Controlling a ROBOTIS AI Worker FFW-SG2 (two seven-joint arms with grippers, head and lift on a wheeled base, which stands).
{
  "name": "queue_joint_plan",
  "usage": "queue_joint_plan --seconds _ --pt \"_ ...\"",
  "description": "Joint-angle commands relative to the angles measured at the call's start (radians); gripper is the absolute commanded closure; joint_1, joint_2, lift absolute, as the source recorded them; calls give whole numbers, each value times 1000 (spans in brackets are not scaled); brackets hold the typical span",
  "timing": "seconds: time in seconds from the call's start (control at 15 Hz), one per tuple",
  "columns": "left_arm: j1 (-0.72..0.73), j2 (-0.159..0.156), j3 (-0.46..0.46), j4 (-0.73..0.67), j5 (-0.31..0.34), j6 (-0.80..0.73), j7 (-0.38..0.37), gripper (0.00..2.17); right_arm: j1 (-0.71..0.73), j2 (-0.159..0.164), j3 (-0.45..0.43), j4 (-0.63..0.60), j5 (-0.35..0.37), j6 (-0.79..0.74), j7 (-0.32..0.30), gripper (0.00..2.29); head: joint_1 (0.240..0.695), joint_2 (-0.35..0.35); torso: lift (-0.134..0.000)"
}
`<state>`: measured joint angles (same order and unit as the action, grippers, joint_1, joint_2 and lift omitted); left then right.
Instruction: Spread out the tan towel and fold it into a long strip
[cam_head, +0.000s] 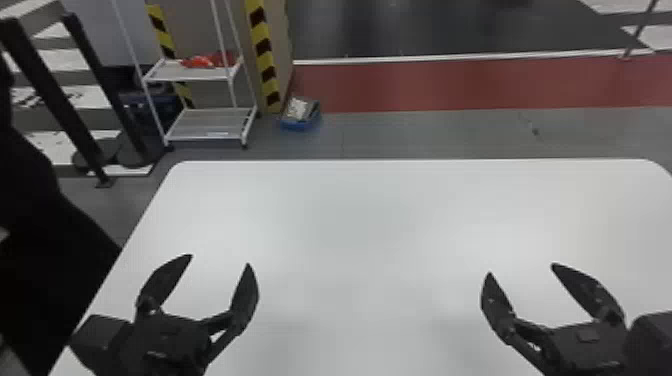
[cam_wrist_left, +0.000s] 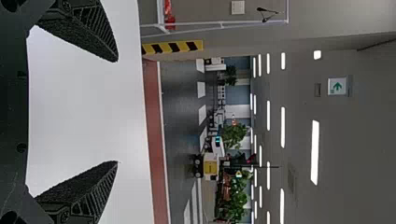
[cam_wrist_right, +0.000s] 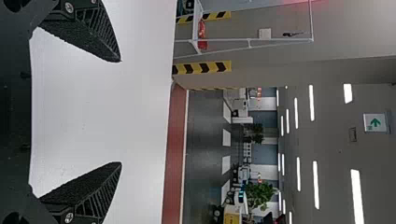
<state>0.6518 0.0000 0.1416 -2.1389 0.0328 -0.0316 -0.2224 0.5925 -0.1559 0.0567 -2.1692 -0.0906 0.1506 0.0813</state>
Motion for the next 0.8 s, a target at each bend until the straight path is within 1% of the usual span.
queue_joint_plan --seconds 0.0,0.27,0.73 --pt "3 -3 -5 -1 -4 0 0 90 1 -1 0 -8 0 17 0 90 695 98 -119" --pt "3 -3 -5 -1 -4 9 0 90 15 -1 0 -41 0 36 6 90 695 94 -119" --pt "11 -3 -10 -9 -4 9 17 90 23 -2 5 -50 0 42 6 90 695 103 -119"
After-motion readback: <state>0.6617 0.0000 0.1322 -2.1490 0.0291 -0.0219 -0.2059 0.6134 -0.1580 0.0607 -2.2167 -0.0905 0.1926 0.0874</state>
